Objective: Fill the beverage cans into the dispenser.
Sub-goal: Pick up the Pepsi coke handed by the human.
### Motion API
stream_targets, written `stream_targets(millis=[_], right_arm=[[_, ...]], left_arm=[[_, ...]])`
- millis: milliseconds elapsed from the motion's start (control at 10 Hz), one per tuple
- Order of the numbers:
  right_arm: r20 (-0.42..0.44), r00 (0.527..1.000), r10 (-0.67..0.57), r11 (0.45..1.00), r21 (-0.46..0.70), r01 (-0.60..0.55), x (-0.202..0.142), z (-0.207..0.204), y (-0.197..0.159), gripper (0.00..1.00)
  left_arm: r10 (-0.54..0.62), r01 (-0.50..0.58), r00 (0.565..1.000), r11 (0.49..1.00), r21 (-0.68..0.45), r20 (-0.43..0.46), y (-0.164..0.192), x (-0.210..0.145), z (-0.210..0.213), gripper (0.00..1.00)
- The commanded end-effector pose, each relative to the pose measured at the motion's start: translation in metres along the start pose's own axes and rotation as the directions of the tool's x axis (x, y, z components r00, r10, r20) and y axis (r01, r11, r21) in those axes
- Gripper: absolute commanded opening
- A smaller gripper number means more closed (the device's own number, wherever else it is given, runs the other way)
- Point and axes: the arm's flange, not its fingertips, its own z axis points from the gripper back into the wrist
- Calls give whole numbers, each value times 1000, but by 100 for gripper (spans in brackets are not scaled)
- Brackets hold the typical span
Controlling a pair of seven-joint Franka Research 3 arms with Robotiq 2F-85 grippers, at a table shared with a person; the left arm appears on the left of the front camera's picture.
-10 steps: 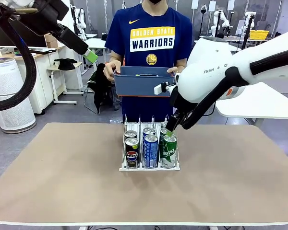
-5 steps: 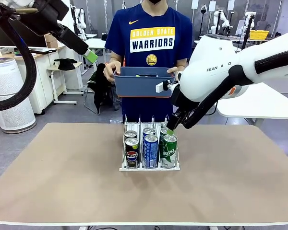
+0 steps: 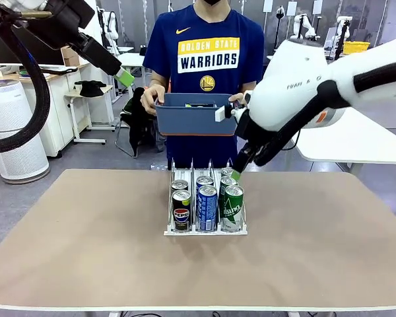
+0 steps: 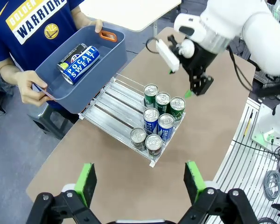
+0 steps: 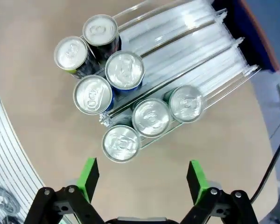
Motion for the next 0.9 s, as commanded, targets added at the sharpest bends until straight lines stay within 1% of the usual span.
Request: stream_targets(millis=[0, 100, 200, 300, 400, 500, 700, 800], right_arm=[[66, 996, 53, 996, 65, -57, -4, 50, -41, 100], [122, 991, 47, 997, 62, -54, -2, 75, -55, 100], [173, 985, 25, 998, 45, -33, -1, 111, -69, 100], [205, 979, 14, 1000, 21, -19, 0, 143, -84, 100], [237, 972, 6, 1000, 4, -8, 2, 164, -94, 100], [279, 960, 0, 1000, 17, -5, 1, 179, -97, 100], [324, 946, -17, 999, 45, 3, -5, 213, -116, 100], [350, 936, -29, 998, 64, 7, -6, 223, -117, 100]], left_arm=[[6, -6, 1000, 1000, 2, 4, 0, -1, -1, 100], [6, -6, 1000, 1000, 2, 4, 0, -1, -1, 100], [6, -6, 1000, 1000, 2, 4, 0, -1, -1, 100], [6, -6, 1000, 1000, 2, 4, 0, -1, -1, 100], [6, -6, 1000, 1000, 2, 4, 0, -1, -1, 100], [6, -6, 1000, 1000, 2, 4, 0, -1, -1, 100], [6, -6, 1000, 1000, 2, 4, 0, -1, -1, 100], [6, -6, 1000, 1000, 2, 4, 0, -1, -1, 100]])
